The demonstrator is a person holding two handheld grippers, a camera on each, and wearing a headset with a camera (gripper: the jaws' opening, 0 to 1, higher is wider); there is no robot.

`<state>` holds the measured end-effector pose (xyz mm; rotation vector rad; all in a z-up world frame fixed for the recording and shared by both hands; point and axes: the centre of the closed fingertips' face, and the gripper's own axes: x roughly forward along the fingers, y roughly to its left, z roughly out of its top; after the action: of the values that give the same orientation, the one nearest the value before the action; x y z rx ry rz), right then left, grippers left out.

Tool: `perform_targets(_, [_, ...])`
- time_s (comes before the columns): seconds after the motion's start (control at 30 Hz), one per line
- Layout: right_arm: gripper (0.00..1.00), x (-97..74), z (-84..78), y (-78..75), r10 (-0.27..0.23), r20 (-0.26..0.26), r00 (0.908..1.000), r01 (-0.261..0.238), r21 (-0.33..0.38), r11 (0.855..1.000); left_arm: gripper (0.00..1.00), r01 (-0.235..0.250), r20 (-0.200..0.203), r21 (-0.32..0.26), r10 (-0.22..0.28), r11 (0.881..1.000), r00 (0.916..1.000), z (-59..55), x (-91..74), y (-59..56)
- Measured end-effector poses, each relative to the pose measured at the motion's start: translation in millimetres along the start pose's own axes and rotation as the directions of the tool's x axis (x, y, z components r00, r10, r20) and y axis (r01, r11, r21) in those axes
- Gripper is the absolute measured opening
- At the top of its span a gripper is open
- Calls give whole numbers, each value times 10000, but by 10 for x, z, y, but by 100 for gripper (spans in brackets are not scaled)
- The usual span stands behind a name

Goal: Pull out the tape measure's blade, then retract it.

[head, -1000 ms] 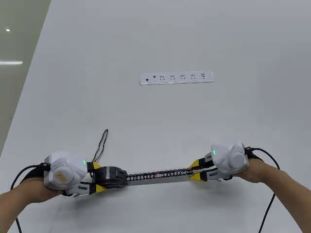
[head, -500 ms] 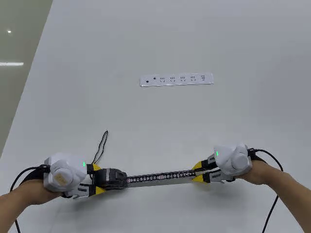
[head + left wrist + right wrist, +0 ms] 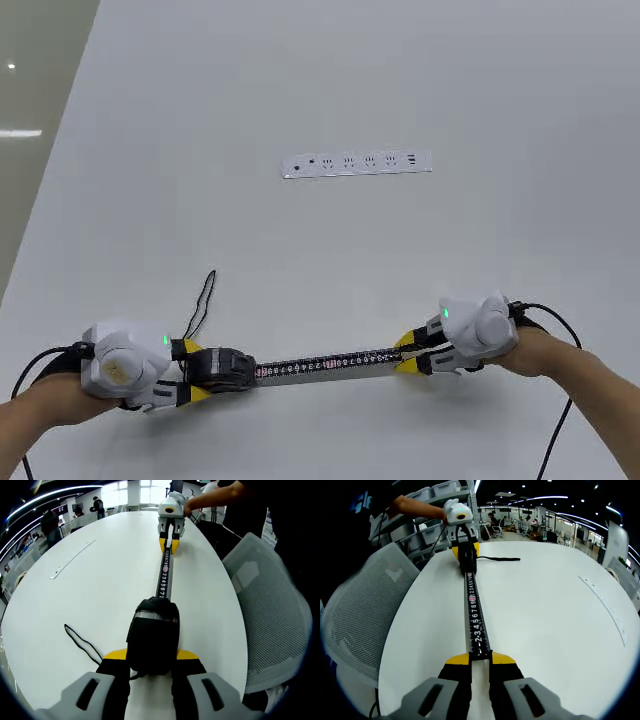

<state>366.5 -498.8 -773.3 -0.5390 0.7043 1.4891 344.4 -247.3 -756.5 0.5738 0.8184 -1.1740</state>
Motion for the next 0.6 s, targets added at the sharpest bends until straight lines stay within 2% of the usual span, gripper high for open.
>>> perform_targets(0.6, [10, -61, -70, -12, -36, -53, 10000, 36, 47, 10000, 27, 4, -46, 17, -4, 10000, 10000, -2, 1, -1])
